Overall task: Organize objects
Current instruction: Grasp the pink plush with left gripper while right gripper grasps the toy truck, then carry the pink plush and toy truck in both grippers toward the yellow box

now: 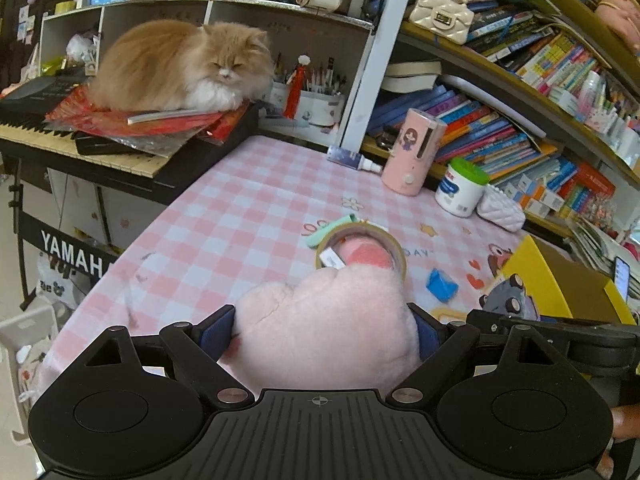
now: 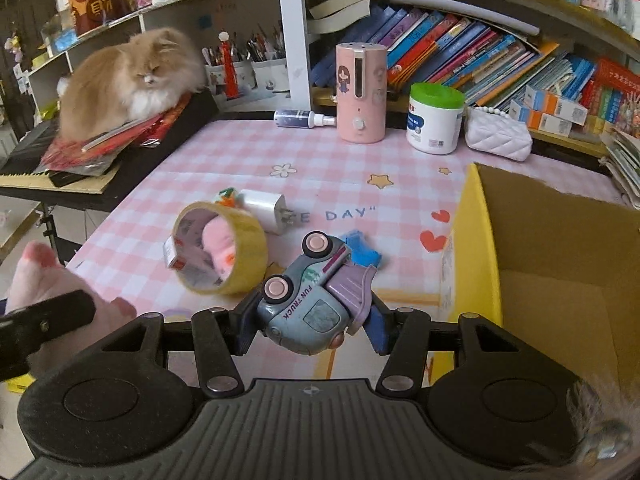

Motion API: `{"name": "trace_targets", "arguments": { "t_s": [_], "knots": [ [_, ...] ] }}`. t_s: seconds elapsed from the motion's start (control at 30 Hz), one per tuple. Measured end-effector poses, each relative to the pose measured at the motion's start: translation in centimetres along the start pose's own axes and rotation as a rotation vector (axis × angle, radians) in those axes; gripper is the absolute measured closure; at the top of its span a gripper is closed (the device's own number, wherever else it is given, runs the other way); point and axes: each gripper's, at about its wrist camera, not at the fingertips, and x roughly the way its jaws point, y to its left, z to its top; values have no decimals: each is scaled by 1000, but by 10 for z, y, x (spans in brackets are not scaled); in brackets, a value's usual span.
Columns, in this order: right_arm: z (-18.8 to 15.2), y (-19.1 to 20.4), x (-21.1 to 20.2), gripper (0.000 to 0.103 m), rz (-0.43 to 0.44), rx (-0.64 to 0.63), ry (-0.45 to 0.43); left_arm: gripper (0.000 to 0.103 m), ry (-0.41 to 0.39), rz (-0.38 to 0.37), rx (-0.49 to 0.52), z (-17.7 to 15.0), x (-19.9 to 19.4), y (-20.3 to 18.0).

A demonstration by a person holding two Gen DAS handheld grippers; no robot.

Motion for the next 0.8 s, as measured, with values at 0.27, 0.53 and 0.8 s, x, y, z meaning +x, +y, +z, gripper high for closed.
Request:
{"name": "trace_targets", "arguments": {
  "t_s": [0.27,0.53,0.8],
  "knots": [
    [-33,13,-31,52,-12,23,11,14,17,-48,45,-20,-28,-1],
    [-69,23,-61,52,-48,74,40,14,55,-88,93,-41,-52,-2],
    [-100,26,-88,52,-78,105,45,14,71,-134,153,-58,-72,-10]
  ]
}}
